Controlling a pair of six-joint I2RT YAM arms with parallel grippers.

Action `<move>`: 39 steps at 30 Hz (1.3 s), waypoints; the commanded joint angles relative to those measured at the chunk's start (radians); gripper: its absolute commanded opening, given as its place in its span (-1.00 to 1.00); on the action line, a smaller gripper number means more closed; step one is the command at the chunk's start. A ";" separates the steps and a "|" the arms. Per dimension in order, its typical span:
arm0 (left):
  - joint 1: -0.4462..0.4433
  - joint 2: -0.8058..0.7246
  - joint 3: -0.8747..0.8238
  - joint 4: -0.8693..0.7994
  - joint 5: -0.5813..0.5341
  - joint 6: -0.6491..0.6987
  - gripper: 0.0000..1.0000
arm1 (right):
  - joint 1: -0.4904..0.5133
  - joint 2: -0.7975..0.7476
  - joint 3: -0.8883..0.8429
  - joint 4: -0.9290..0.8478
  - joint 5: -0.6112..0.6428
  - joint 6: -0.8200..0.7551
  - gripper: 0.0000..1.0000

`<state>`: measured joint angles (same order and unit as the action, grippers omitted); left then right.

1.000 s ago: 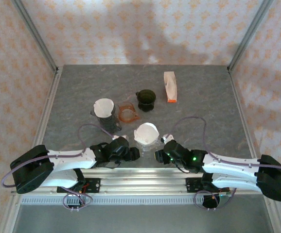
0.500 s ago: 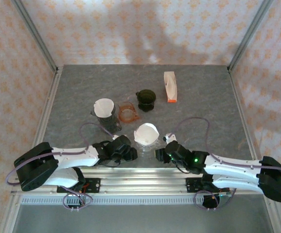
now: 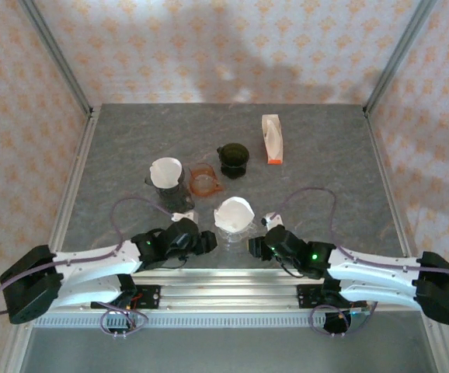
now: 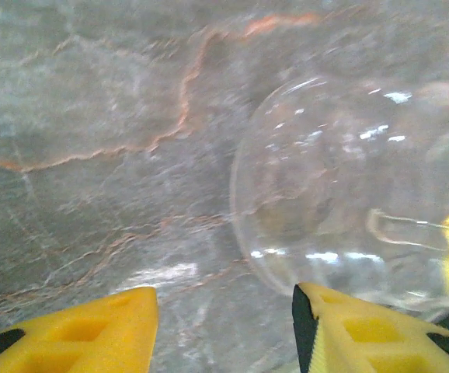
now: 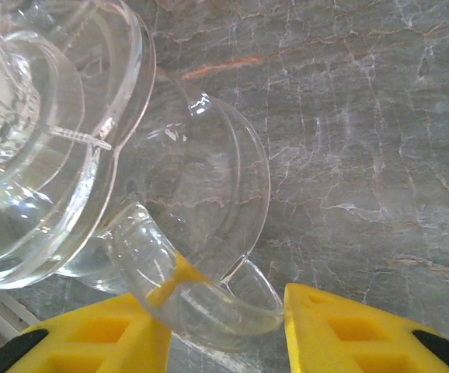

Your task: Place the coffee filter in the dripper

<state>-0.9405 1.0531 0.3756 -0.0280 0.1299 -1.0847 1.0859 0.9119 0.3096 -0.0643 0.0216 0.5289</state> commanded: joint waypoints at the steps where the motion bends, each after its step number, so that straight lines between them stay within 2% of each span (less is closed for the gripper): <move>1: -0.003 -0.044 -0.027 -0.059 -0.064 -0.007 -0.01 | 0.005 -0.048 -0.011 -0.028 0.053 0.025 -0.16; 4: -0.006 -0.029 -0.045 -0.008 -0.057 -0.003 -0.19 | 0.006 -0.086 -0.023 -0.049 0.052 0.036 -0.16; 8: -0.008 0.061 -0.058 0.147 -0.024 -0.003 -0.56 | 0.006 -0.103 -0.024 -0.064 0.040 0.042 -0.18; 13: -0.008 0.177 -0.055 0.337 -0.002 -0.001 -0.77 | 0.006 -0.100 -0.018 -0.062 0.024 0.042 -0.22; 16: -0.008 0.232 -0.049 0.431 0.012 -0.007 -0.99 | 0.006 -0.094 -0.018 -0.060 0.022 0.042 -0.23; 26: -0.010 0.309 -0.020 0.491 0.019 -0.005 -1.00 | 0.006 -0.038 -0.021 -0.019 0.022 0.039 -0.28; 35: -0.007 0.388 0.024 0.533 0.006 0.008 -1.00 | 0.003 0.004 -0.027 0.035 0.098 0.036 -0.33; 39: -0.001 0.430 0.060 0.543 0.013 0.022 -1.00 | -0.021 0.010 -0.034 0.049 0.090 0.036 -0.33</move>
<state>-0.9314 1.4456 0.3862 0.4404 0.0940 -1.0912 1.0691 0.9073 0.3004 -0.0574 0.1589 0.5571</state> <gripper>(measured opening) 0.051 0.336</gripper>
